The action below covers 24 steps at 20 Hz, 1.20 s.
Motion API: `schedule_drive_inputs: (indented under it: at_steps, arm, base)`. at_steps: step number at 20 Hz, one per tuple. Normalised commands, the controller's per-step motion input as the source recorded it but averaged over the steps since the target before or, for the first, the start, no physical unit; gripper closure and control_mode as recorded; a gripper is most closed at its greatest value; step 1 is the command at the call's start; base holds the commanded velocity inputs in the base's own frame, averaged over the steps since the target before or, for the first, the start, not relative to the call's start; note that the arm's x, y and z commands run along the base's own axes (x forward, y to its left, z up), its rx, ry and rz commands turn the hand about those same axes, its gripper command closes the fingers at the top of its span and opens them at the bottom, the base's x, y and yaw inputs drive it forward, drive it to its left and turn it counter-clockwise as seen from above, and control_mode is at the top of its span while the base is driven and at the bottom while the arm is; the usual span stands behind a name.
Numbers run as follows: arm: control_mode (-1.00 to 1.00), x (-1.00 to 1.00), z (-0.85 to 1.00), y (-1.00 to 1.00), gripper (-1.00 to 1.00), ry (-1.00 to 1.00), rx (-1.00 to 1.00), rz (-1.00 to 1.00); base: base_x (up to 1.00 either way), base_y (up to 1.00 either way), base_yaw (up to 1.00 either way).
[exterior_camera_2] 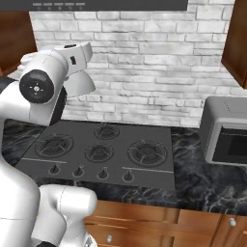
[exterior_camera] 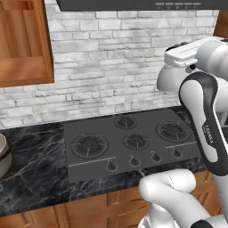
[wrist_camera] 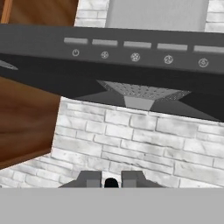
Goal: Pick the kettle from the cabinet and place it on a stove burner. Then pick the pot from the counter and place it on another stove burner. Finally, turn both burners on.
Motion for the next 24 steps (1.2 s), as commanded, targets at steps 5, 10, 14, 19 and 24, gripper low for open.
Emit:
schedule_drive_inputs:
  at_steps: [5,10,14,19,24]
  arm:
    - [-1.00,0.00,0.00,0.00,1.00,0.00,0.00,0.00]
    - [-1.00,0.00,0.00,0.00,1.00,0.00,0.00,0.00]
    - [-1.00,0.06,0.00,0.00,1.00,0.00,0.00,0.00]
    - [-1.00,0.17,0.00,0.00,1.00,0.00,0.01,0.06]
    - [-1.00,0.13,0.00,-0.05,1.00,-0.02,0.04,0.15]
  base:
    - [0.00,0.00,0.00]
    - [0.00,0.00,0.00]
    - [0.00,0.00,0.00]
    - [0.00,0.00,0.00]
    - [0.00,0.00,0.00]
